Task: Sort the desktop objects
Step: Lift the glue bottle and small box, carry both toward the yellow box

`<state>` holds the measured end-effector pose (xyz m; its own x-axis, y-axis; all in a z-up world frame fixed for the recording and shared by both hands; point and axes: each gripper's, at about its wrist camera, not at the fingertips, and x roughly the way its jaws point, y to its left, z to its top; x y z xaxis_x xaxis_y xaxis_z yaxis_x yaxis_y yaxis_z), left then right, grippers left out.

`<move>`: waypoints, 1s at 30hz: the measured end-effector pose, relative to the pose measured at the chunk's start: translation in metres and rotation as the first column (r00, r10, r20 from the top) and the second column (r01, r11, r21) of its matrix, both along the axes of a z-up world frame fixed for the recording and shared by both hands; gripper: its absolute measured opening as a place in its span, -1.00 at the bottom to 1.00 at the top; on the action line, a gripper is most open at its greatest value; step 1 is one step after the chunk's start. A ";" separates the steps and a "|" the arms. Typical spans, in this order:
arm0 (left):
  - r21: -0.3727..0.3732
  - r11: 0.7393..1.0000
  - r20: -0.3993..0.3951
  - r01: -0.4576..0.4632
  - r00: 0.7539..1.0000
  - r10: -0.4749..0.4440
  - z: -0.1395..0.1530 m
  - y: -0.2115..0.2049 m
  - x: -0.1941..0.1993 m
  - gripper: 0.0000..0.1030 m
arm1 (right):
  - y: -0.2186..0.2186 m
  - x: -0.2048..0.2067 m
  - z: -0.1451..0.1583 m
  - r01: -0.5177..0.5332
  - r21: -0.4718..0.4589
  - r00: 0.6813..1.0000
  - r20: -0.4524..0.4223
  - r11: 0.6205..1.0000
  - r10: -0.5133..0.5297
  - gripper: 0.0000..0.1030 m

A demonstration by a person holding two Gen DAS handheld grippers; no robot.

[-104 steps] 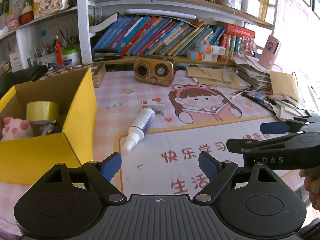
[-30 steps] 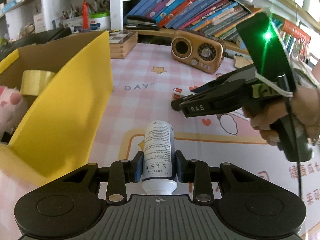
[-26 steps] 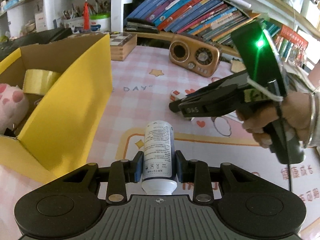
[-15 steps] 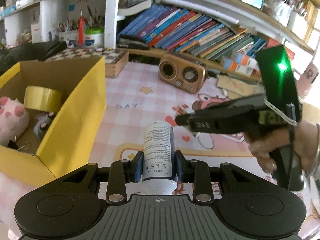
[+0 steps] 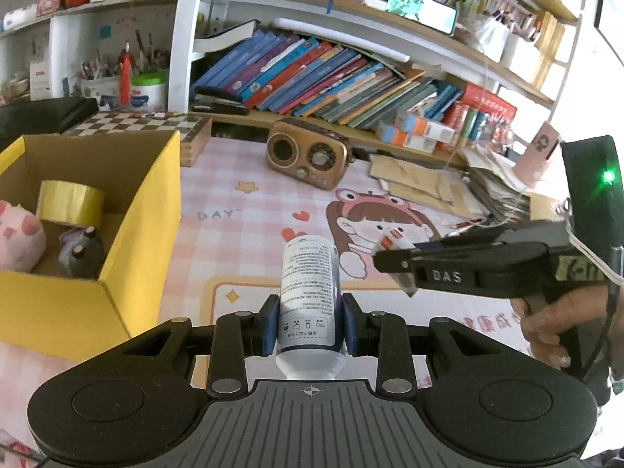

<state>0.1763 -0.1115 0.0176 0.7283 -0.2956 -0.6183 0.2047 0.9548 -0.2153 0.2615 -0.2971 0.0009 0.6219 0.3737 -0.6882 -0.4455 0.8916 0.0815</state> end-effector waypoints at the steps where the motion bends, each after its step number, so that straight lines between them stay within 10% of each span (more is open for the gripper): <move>1: -0.005 1.000 0.001 0.006 1.000 -0.006 0.001 0.003 -0.004 -0.40 | 0.000 -0.007 0.002 0.012 0.002 1.000 0.000 1.000 -0.012 -0.74; 30: -0.030 0.999 -0.009 0.028 1.000 -0.028 -0.005 0.112 -0.131 -0.40 | 0.090 -0.182 0.022 0.131 0.040 0.991 -0.035 0.991 -0.130 -0.74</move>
